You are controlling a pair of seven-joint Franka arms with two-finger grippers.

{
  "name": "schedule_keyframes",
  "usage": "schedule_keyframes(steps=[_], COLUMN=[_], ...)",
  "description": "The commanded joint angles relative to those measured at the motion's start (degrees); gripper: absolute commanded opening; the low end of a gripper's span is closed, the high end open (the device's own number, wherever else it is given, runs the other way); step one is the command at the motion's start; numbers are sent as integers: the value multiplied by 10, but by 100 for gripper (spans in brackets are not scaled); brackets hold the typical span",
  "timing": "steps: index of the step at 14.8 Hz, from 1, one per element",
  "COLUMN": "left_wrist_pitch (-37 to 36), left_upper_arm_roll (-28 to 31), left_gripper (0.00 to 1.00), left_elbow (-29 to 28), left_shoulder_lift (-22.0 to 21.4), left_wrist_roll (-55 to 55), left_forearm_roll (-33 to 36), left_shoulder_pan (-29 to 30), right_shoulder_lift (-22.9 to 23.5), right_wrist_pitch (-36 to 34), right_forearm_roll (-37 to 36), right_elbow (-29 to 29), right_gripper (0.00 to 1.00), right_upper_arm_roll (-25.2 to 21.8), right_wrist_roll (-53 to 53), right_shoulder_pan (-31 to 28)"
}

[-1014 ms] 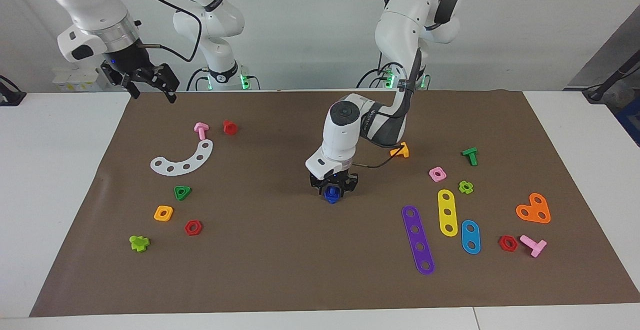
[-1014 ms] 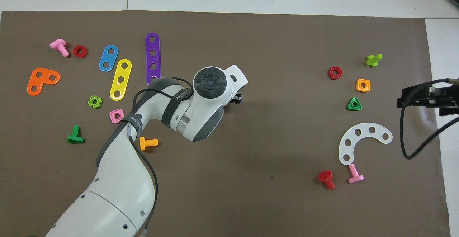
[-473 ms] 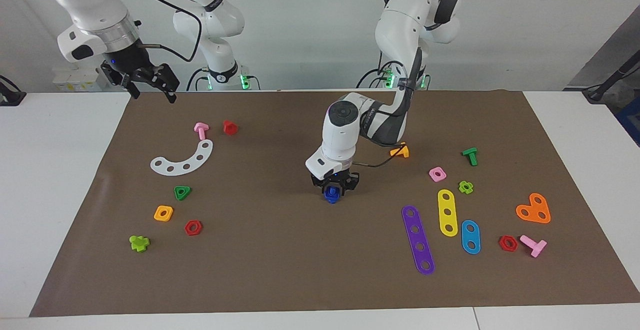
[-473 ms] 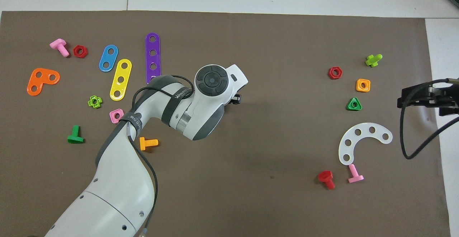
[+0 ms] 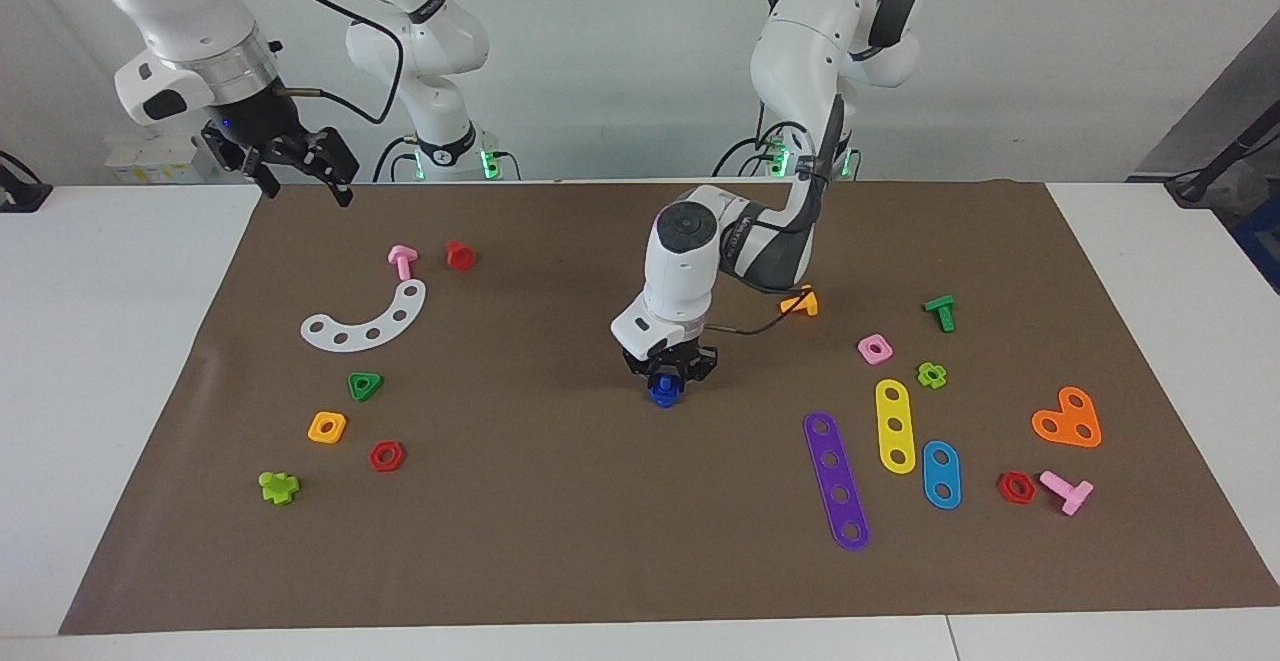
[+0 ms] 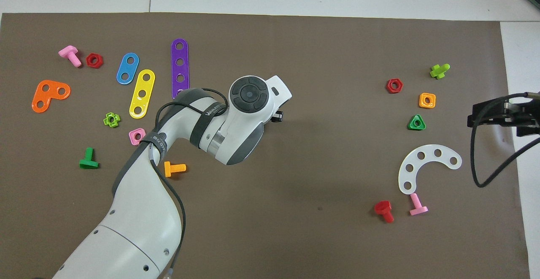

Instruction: Unscrew and place screws in storage area

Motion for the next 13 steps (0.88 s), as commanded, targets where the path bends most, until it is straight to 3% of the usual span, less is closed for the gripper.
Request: schedule_keyframes(steps=[1,4,13], left_wrist_pitch=[-18,-48,-176], left_upper_arm_roll=[7,7,7], left_gripper=[32,27,26], left_elbow=[12,31,144], left_shoulder_lift=[2,6,15], left_wrist_roll=[2,2,3], left_forearm_roll=[6,3,-46], left_shoulder_pan=[-4,-3,31], right_shoulder_lift=[-6,-6,-6], right_wrist_pitch=[-9,-9,-9], right_forearm_roll=[9,9,9], right_elbow=[0,0,0], right_gripper=[100,100,100], right_upper_arm_roll=[2,2,2], right_wrist_roll=[-20,-20,-20], right_shoulder_pan=[-5,-5,-5])
